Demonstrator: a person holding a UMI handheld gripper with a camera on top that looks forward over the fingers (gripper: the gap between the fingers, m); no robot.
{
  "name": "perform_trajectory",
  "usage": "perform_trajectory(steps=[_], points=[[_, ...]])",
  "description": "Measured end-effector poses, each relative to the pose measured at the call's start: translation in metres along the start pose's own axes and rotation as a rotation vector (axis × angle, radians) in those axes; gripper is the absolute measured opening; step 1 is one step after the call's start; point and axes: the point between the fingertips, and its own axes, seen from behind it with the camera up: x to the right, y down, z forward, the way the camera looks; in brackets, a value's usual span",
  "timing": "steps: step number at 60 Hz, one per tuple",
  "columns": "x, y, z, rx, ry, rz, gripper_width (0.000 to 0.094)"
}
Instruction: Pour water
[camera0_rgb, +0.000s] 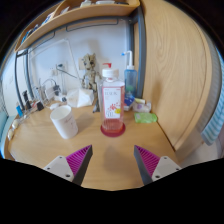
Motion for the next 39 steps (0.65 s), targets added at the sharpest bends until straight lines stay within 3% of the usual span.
perform_trajectory(steps=[8, 23, 39], points=[[0.005, 0.011, -0.061, -0.093, -0.017, 0.013, 0.0827], [-0.013, 0.009, -0.140, -0.132, -0.085, -0.053, 0.0824], [-0.042, 0.008, -0.174, -0.139, -0.137, -0.045, 0.0818]])
